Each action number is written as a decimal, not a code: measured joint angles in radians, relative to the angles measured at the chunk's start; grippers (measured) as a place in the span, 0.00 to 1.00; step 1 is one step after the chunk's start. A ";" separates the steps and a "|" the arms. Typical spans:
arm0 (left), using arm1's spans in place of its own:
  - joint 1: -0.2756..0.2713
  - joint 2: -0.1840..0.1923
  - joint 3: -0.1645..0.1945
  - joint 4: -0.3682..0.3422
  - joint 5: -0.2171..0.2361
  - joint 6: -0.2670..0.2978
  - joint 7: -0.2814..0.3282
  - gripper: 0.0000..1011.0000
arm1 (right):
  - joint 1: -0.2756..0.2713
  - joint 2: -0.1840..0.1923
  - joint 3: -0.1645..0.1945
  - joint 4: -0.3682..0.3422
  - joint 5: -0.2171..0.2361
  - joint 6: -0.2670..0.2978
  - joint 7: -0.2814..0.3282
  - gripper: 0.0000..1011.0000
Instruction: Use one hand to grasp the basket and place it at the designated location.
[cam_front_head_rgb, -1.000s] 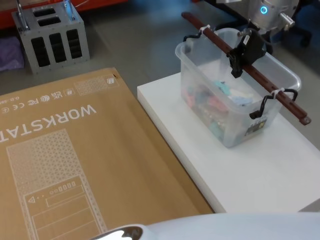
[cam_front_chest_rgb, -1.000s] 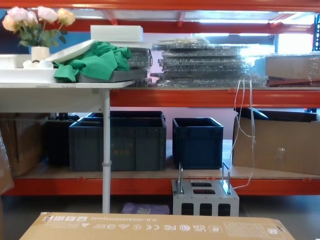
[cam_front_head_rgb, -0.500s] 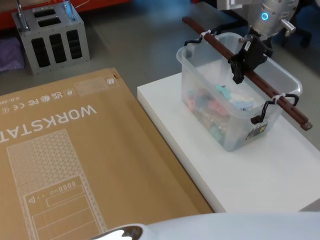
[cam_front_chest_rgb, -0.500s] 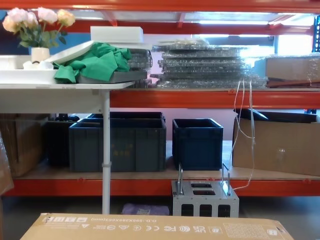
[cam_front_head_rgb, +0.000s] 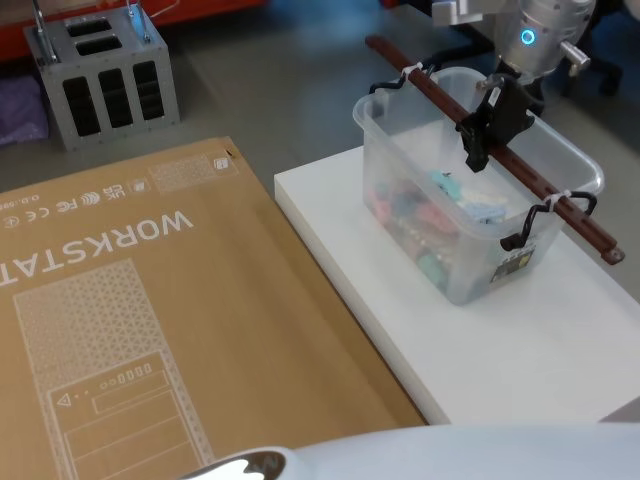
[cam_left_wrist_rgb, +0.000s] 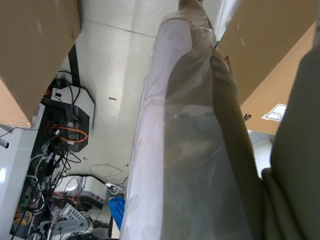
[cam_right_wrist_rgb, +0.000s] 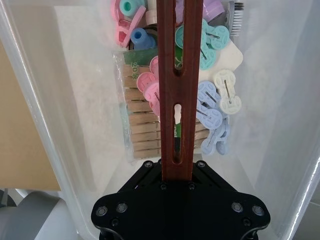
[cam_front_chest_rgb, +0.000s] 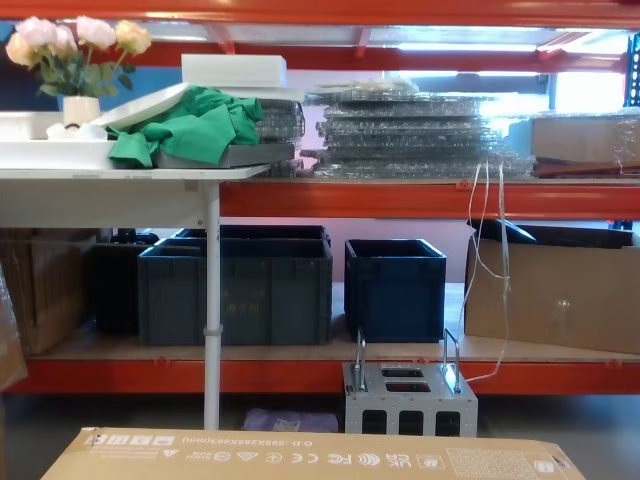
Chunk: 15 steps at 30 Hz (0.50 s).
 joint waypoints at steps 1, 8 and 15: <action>0.000 0.000 0.000 0.000 0.000 0.000 0.000 0.00 | -0.001 -0.001 0.000 0.001 -0.002 -0.001 0.002 0.00; 0.000 0.000 0.000 0.000 0.000 0.000 0.000 0.00 | -0.004 -0.011 0.000 0.011 -0.012 -0.007 0.011 0.00; 0.000 0.000 0.000 0.000 0.000 0.000 0.000 0.00 | -0.003 -0.020 -0.004 0.020 -0.020 -0.009 0.020 0.00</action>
